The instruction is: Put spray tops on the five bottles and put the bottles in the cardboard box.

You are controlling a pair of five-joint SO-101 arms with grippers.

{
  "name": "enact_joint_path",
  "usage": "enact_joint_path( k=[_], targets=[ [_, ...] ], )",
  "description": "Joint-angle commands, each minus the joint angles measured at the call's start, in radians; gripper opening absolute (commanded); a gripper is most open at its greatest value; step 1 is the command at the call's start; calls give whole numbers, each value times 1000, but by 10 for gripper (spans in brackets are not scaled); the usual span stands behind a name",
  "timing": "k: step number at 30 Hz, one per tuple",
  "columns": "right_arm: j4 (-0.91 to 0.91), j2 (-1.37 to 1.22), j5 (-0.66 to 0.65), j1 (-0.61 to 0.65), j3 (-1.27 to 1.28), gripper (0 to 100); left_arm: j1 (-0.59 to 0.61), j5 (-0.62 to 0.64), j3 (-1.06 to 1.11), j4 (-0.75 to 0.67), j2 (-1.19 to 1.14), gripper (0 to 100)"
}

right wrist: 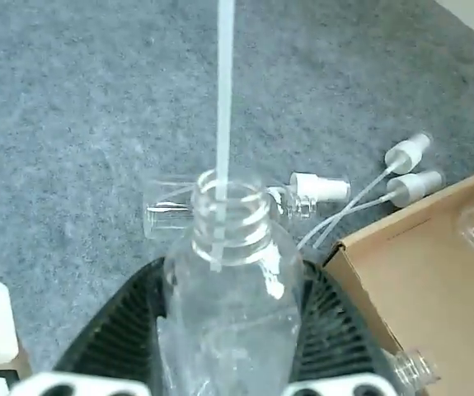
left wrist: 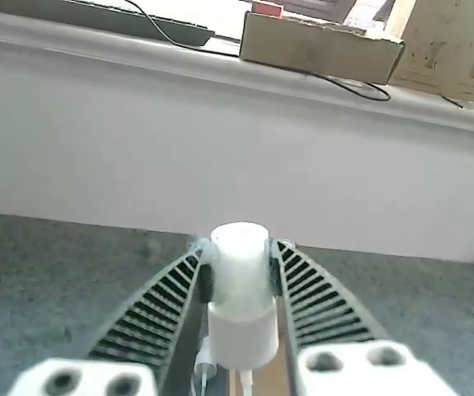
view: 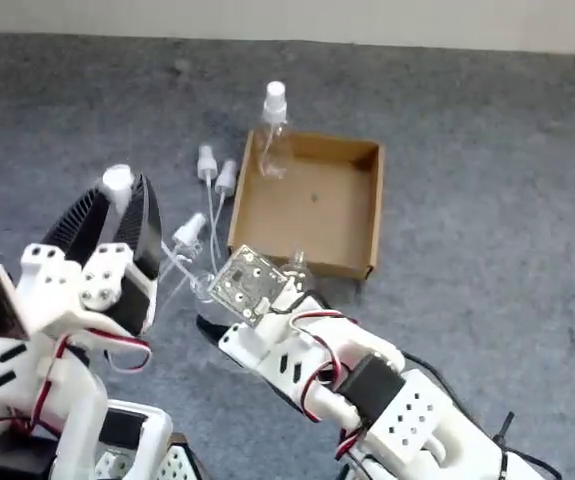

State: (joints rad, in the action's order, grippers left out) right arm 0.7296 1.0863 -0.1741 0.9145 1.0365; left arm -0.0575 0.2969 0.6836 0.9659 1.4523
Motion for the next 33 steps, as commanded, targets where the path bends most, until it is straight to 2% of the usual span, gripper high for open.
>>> enact_joint_path(
  k=[1, 6, 14, 18, 22, 30, 33],
  targets=[
    [-31, 27, 12, 10, -12, 3, -67, 9, 62, -25, 45, 4],
    [-28, 30, 6, -2, -18, 4, -182, 5, 189, -26, 48, 4],
    [-74, 93, 21, -50, -10, 4, -183, 5, 262, -25, 54, 4],
    [-96, 188, 158, -58, -8, 4, -188, 8, 306, -32, 54, 4],
    [-96, 216, 166, -64, -8, 4, -189, 8, 326, -49, 56, 4],
    [-140, 213, 167, -160, -8, 4, -191, 8, 328, -48, 56, 4],
    [-140, 213, 167, -162, -8, 4, -223, 8, 329, -48, 56, 4]
  ],
)
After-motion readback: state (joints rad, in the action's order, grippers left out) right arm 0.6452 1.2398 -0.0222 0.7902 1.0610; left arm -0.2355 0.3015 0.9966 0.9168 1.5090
